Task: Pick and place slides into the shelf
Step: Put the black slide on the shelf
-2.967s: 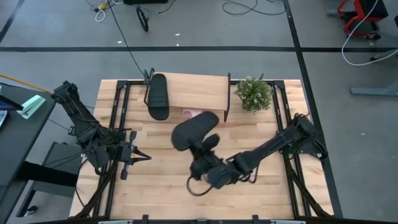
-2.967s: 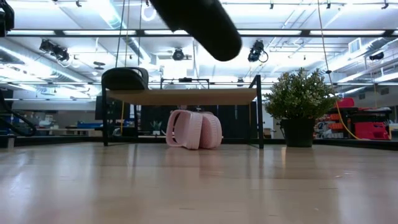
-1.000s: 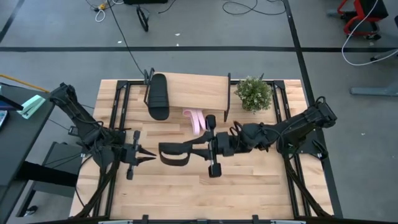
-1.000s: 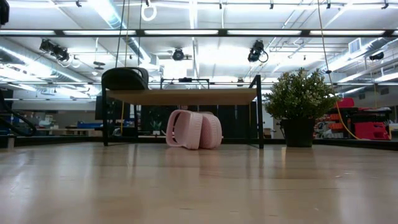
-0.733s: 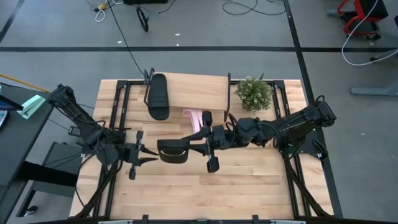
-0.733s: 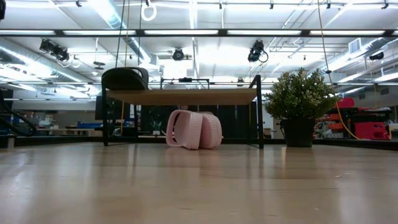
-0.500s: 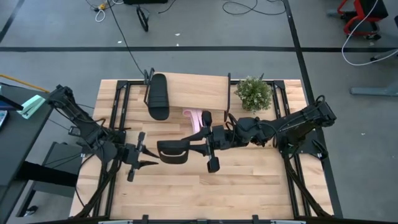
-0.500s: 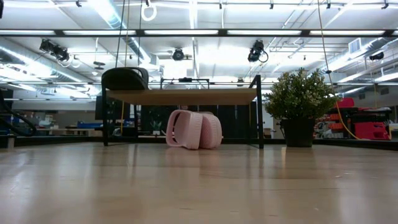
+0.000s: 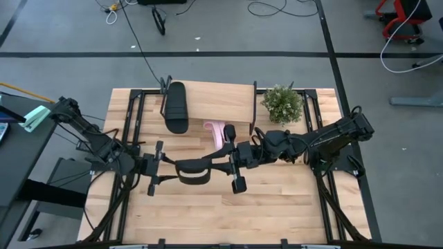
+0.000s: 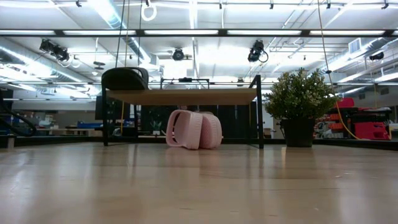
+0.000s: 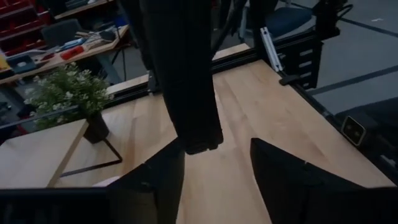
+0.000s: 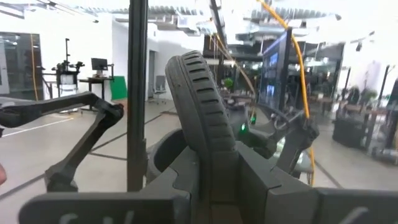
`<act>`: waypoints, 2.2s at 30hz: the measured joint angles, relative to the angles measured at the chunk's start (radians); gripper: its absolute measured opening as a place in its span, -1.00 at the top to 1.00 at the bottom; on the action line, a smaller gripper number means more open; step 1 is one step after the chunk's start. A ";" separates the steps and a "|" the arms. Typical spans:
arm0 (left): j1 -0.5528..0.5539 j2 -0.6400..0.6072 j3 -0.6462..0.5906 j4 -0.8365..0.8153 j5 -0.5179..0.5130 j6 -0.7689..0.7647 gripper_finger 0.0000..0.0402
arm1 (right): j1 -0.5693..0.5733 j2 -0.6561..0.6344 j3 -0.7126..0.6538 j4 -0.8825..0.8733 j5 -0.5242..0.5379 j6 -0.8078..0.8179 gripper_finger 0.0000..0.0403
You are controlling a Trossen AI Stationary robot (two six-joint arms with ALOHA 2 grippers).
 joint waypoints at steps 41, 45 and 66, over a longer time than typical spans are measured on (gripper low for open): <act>0.039 0.000 -0.001 0.045 0.002 0.029 0.02 | 0.009 0.082 -0.188 0.482 0.036 -0.130 0.65; 0.059 0.007 -0.001 0.045 0.002 0.028 0.14 | 0.004 0.082 -0.187 0.482 0.020 -0.105 0.65; 0.092 0.051 -0.001 0.040 -0.040 -0.130 0.64 | 0.003 -0.013 -0.185 0.197 0.035 -0.081 -0.09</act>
